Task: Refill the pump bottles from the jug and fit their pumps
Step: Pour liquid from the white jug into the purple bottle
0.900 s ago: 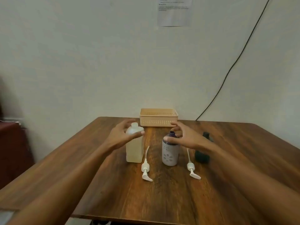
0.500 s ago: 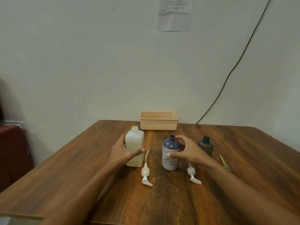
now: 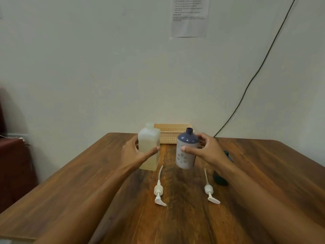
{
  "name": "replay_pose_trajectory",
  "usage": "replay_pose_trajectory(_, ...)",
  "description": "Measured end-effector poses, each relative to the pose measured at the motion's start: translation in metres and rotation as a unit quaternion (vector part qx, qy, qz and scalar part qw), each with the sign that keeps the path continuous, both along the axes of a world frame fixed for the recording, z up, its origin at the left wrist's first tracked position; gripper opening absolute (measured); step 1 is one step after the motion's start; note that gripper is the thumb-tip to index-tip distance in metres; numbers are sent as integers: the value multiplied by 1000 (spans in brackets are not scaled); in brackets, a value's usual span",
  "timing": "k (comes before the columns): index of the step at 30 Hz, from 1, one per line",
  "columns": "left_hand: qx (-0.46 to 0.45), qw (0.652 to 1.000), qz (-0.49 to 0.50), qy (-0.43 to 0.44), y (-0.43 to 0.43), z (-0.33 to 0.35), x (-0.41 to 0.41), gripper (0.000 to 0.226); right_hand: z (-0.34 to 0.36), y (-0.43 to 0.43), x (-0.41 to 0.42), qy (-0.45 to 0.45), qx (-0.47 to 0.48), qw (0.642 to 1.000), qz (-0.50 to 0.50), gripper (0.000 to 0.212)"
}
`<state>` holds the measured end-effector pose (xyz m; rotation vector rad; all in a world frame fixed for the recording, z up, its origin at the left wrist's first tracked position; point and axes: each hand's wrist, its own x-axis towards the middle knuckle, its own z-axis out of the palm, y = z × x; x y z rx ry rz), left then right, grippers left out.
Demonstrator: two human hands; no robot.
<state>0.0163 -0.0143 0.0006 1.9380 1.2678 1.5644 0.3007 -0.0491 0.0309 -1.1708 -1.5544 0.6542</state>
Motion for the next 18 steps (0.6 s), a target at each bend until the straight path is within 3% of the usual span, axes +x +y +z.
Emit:
replay_pose_trajectory(4, 40, 999, 1, 5, -8, 29, 6, 70, 25, -8, -9, 20, 33, 999, 16, 61)
replay_pose_trajectory(10, 71, 997, -10, 43, -8, 43, 8, 77, 33, -14, -14, 22, 42, 998, 37, 64)
replay_pose_trajectory(18, 96, 986, -70, 117, -21, 65, 1, 69, 37, -20, -15, -10, 44, 998, 38, 68)
